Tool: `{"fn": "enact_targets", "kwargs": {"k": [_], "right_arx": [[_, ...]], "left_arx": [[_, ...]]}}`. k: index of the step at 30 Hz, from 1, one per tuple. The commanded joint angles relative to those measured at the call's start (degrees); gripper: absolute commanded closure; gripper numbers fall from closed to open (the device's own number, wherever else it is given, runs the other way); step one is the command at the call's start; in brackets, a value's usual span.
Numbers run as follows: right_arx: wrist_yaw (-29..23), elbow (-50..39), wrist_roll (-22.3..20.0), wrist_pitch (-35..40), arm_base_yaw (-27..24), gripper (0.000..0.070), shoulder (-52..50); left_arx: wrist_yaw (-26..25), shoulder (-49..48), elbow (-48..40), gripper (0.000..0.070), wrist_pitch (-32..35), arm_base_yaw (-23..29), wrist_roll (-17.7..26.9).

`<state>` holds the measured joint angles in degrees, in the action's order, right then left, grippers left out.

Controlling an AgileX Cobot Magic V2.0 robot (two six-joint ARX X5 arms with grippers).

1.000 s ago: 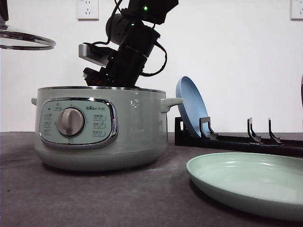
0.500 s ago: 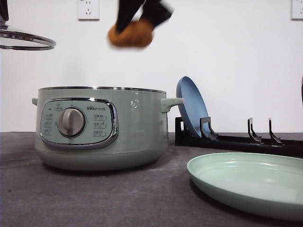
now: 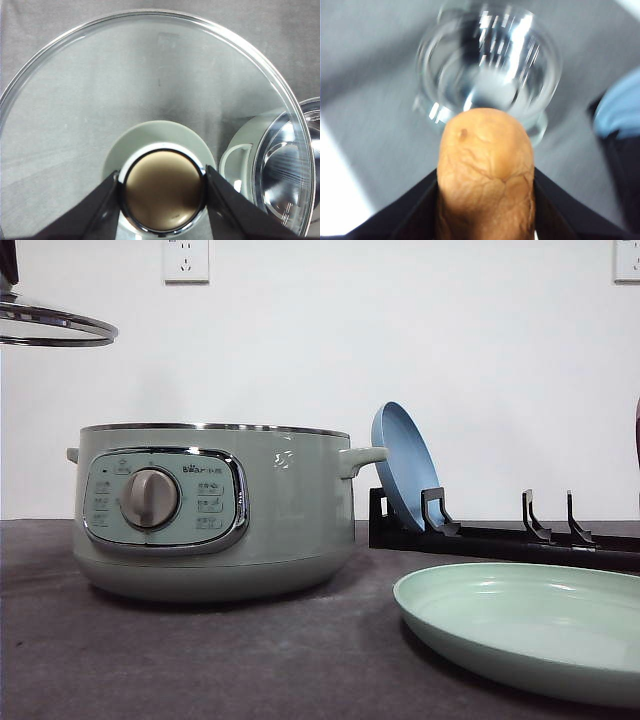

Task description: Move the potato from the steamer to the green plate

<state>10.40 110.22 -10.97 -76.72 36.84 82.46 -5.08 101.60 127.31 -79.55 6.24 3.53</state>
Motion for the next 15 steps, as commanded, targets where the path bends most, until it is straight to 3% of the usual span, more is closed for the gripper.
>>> {"fn": "enact_targets", "kwargs": {"k": [1, 6, 15], "right_arx": [[0.01, -5.15, 2.26, -1.35, 0.53, 0.0539, -2.3], [0.06, -22.17, 6.34, 5.5, 0.48, 0.0539, -10.56], [0.06, -49.65, 13.58, 25.16, -0.2, 0.0539, -17.78]], "left_arx": [[-0.5, -0.44, 2.49, 0.0699, 1.49, 0.17, -0.08], [-0.5, -0.44, 2.49, 0.0699, 1.49, 0.17, -0.08], [-0.5, -0.44, 2.49, 0.0699, 1.46, 0.11, -0.08]]}}
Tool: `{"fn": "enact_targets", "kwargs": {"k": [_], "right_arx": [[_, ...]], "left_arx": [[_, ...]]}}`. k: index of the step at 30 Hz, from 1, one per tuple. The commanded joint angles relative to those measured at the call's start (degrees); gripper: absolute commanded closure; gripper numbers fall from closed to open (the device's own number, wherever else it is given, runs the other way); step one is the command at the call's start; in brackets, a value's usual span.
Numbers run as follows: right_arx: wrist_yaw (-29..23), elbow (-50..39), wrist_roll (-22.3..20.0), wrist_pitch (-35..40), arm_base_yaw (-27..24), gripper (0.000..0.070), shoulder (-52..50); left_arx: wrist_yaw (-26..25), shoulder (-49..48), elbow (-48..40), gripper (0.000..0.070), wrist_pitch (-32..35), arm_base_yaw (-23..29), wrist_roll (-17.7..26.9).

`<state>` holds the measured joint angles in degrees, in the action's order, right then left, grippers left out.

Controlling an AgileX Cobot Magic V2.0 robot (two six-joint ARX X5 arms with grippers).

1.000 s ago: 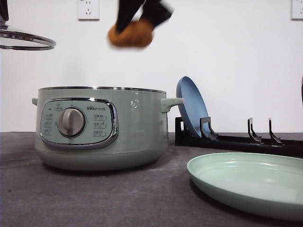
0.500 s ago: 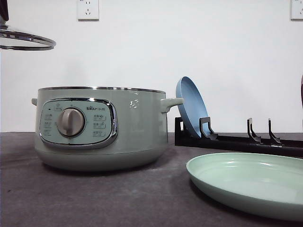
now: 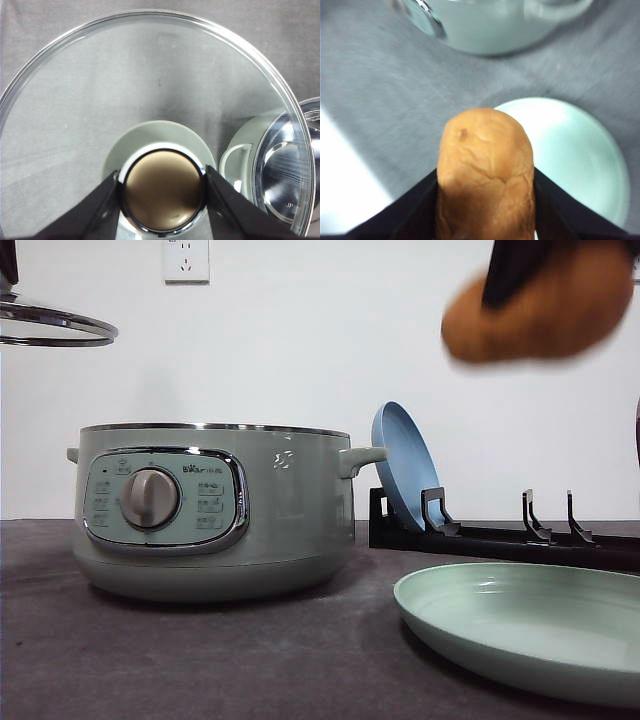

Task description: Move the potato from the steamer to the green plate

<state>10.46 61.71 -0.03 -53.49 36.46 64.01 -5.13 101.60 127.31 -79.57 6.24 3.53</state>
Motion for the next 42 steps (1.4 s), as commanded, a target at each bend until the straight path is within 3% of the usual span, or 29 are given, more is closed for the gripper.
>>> {"fn": "enact_targets", "kwargs": {"k": [1, 7, 14, 23, 34, 38, 40, 42], "right_arx": [[0.0, -3.39, 3.24, 4.09, -0.08, 0.0539, 0.7], [-0.1, -14.12, 4.78, 15.82, -0.92, 0.0539, 1.41], [0.47, -22.82, 6.1, 23.7, -5.75, 0.0539, 2.21], [1.49, -25.03, 5.98, 29.63, -7.88, 0.0539, 5.21], [1.48, -25.0, 5.4, 29.69, -7.95, 0.0533, 9.32], [1.46, -24.56, 5.45, 29.49, -8.0, 0.0436, 9.29], [1.42, -23.41, 5.49, 28.55, -8.13, 0.0305, 9.1], [1.18, -21.41, 5.48, 26.44, -8.15, 0.0219, 8.39]], "left_arx": [[-0.46, -0.44, 2.49, 0.0699, 1.48, 0.11, -0.09], [-0.46, -0.44, 2.49, 0.0699, 1.47, 0.11, -0.11], [-0.46, -0.44, 2.49, 0.0699, 1.5, 0.11, -0.13], [-0.5, -0.44, 2.49, 0.0699, 1.55, 0.11, -0.15], [-0.5, -0.44, 2.49, 0.0699, 1.55, 0.11, -0.16], [-0.5, -0.44, 2.49, 0.0699, 1.55, 0.11, -0.17], [-0.52, -0.44, 2.49, 0.0699, 1.55, 0.11, -0.17], [-0.52, -0.44, 2.49, 0.0699, 1.56, 0.11, -0.17]]}}
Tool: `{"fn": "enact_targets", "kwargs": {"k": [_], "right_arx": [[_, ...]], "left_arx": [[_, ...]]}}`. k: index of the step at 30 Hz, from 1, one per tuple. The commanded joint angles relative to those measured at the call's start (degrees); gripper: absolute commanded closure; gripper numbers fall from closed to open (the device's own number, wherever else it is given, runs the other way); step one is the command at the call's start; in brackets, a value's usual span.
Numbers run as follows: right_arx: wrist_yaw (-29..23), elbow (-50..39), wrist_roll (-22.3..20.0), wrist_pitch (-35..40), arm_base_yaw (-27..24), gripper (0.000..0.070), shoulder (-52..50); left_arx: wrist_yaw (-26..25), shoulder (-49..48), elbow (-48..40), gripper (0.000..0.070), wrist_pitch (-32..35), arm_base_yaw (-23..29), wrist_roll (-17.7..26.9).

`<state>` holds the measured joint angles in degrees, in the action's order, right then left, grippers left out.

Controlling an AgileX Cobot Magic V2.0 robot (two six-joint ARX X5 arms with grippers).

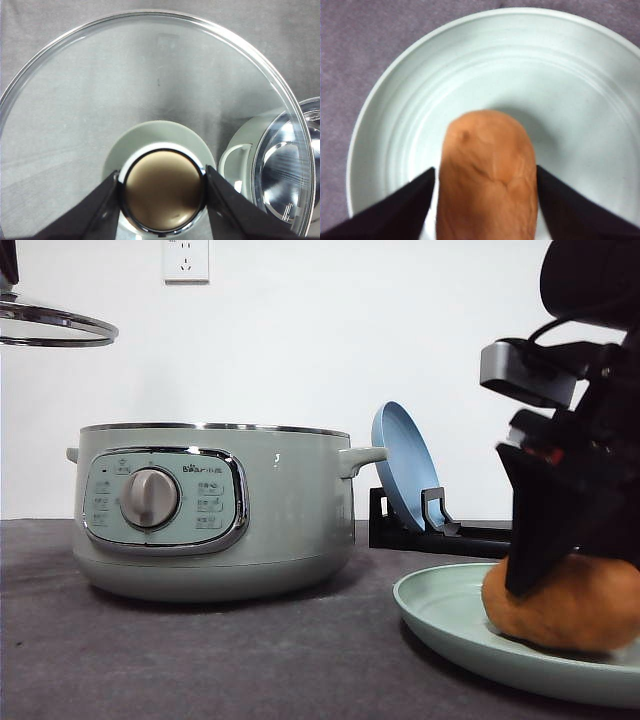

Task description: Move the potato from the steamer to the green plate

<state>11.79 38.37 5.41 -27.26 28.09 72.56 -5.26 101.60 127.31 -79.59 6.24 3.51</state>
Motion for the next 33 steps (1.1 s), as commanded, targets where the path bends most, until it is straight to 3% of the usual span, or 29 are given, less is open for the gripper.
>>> {"fn": "enact_targets", "kwargs": {"k": [1, 4, 10, 15, 25, 33], "right_arx": [[-0.37, 3.25, 0.01, -1.09, 0.22, 0.0191, -0.73], [-1.88, 8.19, -0.05, -5.97, 0.22, 0.0145, -3.34], [-1.87, 18.23, 0.07, -17.47, 0.22, 0.0122, -10.99], [-1.72, 22.66, 2.29, -24.05, 0.22, 0.0082, -19.97], [-1.59, 23.06, 10.06, -30.59, 0.22, 0.0082, -39.51], [-2.27, 23.06, 11.5, -31.5, 0.22, 0.0082, -47.42]], "left_arx": [[-0.39, -0.44, 2.49, 0.0699, 1.58, 0.11, -0.15], [-0.63, -0.44, 2.49, 0.0699, 1.6, 0.11, -0.13], [-1.4, -0.44, 2.49, 0.0699, 1.6, 0.07, -0.16], [-1.4, -0.44, 2.49, 0.0699, 1.66, -0.06, -0.49], [-1.4, -0.44, 2.49, 0.0699, 2.39, -2.57, -0.66], [-1.4, -0.44, 2.47, 0.0699, 2.58, -7.4, -0.72]]}}
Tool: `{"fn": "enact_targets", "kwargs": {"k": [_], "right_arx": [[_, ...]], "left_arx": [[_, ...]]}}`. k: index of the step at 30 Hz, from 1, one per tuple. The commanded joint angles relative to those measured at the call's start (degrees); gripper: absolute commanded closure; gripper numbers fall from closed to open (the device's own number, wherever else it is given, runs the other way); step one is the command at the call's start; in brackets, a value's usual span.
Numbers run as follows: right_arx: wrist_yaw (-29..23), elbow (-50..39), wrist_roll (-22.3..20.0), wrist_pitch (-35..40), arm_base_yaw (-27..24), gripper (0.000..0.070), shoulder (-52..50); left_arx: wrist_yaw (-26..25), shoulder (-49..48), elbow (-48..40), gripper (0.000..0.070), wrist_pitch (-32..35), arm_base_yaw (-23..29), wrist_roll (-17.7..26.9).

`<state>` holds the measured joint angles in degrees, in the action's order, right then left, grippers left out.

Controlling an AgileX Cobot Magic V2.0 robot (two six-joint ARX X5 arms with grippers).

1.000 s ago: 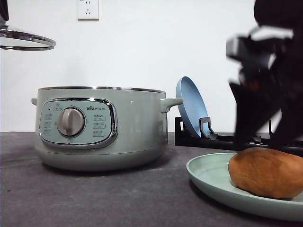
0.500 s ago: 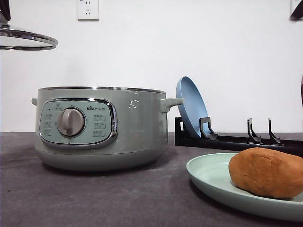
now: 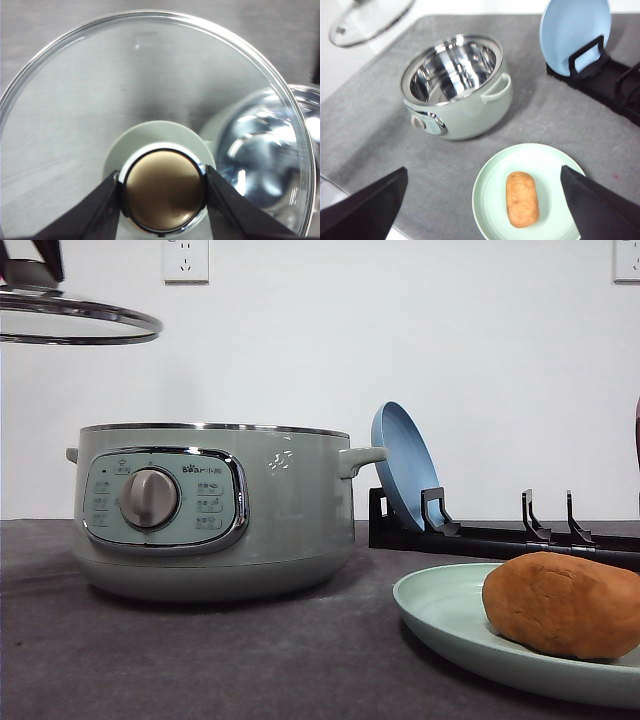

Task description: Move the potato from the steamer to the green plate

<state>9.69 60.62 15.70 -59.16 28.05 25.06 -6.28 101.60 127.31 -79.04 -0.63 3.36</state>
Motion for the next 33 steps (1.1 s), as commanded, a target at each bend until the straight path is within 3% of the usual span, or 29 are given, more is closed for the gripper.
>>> {"fn": "enact_targets", "kwargs": {"k": [1, 25, 33], "right_arx": [[-0.17, 0.81, 1.37, 0.39, 0.26, 0.0082, -0.2], [-0.15, 0.79, 1.21, 0.39, 0.26, 0.0082, -0.16], [-0.16, 0.79, 1.2, 0.39, 0.26, 0.0082, -0.16]], "left_arx": [[-0.37, -0.44, 2.47, 0.0699, 2.05, -1.31, -0.57], [-0.33, -0.39, -1.05, 0.0699, 3.59, -22.69, -0.57], [-0.33, 0.25, -1.07, 0.0699, 3.78, -25.54, 0.46]]}}
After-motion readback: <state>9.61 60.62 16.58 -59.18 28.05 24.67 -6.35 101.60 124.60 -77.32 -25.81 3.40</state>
